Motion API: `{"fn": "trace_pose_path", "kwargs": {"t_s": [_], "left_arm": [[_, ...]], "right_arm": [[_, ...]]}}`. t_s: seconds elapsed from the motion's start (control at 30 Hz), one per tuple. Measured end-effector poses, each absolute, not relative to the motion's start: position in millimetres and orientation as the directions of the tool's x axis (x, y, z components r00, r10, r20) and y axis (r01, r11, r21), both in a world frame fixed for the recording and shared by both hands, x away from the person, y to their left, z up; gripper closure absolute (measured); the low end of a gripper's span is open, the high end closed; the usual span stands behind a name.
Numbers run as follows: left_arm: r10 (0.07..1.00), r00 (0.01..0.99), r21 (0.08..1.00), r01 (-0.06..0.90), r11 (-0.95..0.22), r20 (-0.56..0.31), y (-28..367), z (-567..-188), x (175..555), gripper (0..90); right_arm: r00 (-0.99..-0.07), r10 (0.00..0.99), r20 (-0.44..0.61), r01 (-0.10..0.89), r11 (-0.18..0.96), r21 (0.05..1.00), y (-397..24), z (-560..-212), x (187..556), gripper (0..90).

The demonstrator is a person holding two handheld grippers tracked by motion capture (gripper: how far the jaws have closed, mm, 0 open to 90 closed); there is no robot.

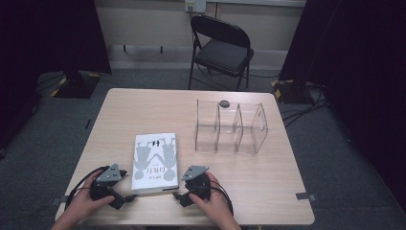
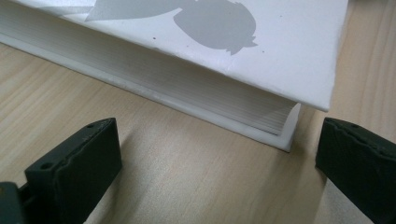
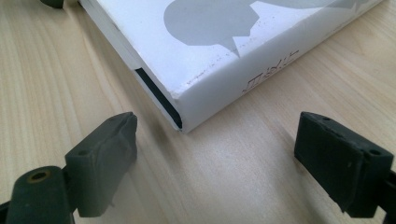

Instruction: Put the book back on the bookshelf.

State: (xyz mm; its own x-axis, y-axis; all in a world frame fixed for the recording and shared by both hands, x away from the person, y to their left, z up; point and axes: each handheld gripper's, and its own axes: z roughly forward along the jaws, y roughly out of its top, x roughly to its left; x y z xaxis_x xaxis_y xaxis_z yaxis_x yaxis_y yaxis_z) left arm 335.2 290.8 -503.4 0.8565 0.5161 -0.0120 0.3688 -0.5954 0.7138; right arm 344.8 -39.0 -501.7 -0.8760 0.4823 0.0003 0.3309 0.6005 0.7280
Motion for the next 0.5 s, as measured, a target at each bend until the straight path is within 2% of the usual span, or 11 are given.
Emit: {"fn": "trace_pose_path", "kwargs": {"t_s": [0.33,0.5], "left_arm": [[0.545,0.838,0.725,0.385,-0.572,-0.015,285.5,-504.7,334.8,0.0],[0.546,0.837,0.700,0.395,-0.595,-0.008,283.2,-501.5,335.3,0.4]], "right_arm": [[-0.872,0.490,-0.003,0.333,0.597,0.730,-38.0,-501.8,344.4,12.2],[-0.862,0.507,-0.001,0.347,0.592,0.728,-37.5,-501.7,342.7,11.9]]}}
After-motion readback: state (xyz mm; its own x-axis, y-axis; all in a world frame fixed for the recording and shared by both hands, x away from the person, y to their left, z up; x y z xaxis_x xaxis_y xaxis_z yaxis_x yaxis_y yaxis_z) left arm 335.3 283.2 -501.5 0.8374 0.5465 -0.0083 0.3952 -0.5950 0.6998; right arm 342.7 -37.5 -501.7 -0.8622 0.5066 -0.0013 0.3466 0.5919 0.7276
